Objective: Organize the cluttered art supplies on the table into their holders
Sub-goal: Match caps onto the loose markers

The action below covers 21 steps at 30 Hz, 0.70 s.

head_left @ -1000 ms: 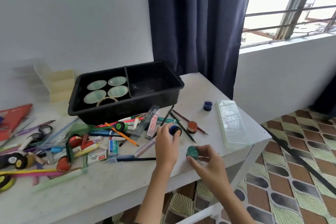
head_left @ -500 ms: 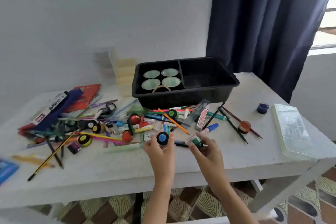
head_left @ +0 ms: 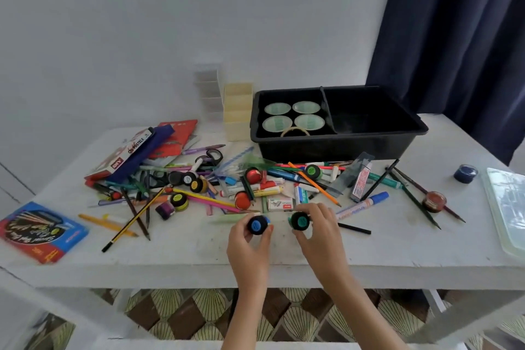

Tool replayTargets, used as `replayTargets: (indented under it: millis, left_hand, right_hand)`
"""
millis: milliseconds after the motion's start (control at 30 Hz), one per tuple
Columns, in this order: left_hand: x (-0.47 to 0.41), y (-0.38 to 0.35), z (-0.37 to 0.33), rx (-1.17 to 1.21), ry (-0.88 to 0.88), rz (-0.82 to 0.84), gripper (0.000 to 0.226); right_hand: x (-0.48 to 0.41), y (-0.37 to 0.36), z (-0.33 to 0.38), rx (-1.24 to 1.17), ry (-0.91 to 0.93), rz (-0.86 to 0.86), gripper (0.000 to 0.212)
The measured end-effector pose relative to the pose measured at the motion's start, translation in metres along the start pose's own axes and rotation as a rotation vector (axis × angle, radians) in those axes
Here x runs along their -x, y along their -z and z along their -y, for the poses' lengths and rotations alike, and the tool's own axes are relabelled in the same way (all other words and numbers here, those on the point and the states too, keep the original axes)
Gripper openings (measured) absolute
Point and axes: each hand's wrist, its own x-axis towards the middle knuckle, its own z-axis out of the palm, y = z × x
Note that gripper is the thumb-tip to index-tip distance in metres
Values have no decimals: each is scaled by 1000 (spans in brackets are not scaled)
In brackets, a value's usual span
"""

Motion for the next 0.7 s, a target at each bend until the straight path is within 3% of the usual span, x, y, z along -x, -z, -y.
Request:
replayTargets:
  millis: [233,400,567,700]
  left_hand:
    - [1,3,5,-36,-81,10,36]
    - [0,-1,3,-159,-70,12,39]
    - [0,-14,-8,-185,-62,122,39]
    - [-1,-18,-10,-198,-58,104,37]
  right_hand:
    - [-7,-2,5,173,-51,67,35]
    - [-18,9,12,306,-36,243,49]
    - [-10,2,13,315,-79,125,48]
    - [-4,-5,8,348,-58,3,48]
